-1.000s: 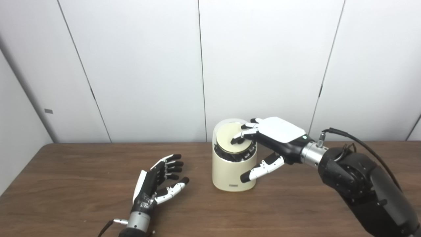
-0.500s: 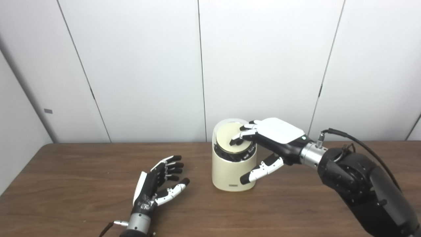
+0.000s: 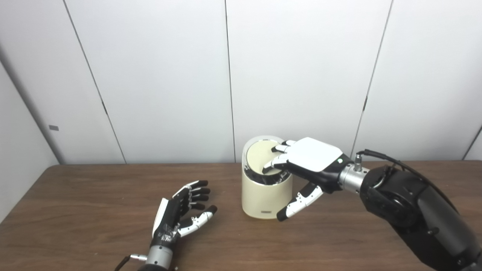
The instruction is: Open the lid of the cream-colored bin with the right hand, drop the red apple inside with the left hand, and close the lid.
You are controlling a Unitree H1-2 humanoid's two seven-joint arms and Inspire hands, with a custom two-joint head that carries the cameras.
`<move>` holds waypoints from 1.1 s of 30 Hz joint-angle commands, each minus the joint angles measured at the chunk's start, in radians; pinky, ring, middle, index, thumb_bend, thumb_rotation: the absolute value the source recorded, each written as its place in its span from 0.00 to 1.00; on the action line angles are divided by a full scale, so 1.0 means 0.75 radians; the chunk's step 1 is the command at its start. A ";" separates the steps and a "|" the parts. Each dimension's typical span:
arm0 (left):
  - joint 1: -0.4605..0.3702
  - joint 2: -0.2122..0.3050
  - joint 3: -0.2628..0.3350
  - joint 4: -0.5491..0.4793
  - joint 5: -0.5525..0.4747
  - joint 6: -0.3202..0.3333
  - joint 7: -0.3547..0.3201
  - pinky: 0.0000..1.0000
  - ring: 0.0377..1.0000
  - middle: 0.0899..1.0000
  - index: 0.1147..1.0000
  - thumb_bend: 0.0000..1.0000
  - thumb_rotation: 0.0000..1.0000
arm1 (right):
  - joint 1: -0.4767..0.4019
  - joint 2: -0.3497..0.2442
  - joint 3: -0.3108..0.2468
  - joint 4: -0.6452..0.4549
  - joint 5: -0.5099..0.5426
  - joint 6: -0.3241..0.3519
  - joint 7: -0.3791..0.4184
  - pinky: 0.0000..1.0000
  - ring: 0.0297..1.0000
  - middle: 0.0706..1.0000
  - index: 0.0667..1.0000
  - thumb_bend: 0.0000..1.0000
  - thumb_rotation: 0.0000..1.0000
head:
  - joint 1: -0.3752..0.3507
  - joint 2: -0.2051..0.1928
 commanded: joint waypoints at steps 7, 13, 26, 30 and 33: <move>0.042 -0.017 -0.003 -0.017 0.010 0.010 0.019 0.62 0.69 0.70 0.75 0.57 0.10 | -0.008 -0.034 0.026 -0.002 -0.060 -0.033 0.059 1.00 0.94 0.76 0.77 0.78 0.79 | 0.003 0.015; 0.043 -0.018 0.002 -0.015 -0.005 0.010 0.013 0.64 0.69 0.70 0.75 0.58 0.10 | -0.008 -0.025 0.001 -0.017 -0.019 -0.008 0.070 1.00 0.95 0.78 0.78 0.77 0.81 | -0.002 0.012; 0.029 -0.007 -0.003 0.015 -0.010 -0.024 0.001 0.62 0.69 0.71 0.76 0.56 0.08 | 0.081 0.139 -0.397 -0.028 0.375 0.062 -0.245 0.72 0.87 0.90 0.92 0.69 0.47 | -0.006 0.000; 0.028 -0.005 -0.003 0.017 -0.014 -0.026 -0.002 0.63 0.69 0.70 0.76 0.57 0.09 | 0.148 0.167 -0.479 -0.006 0.496 0.087 -0.295 0.74 0.90 0.96 0.97 0.71 0.37 | -0.005 -0.001; 0.029 -0.004 -0.005 0.009 -0.011 -0.016 -0.002 0.65 0.69 0.70 0.75 0.58 0.09 | 0.219 0.164 -0.527 0.014 0.588 0.113 -0.314 0.80 0.93 0.98 0.99 0.71 0.34 | -0.007 -0.001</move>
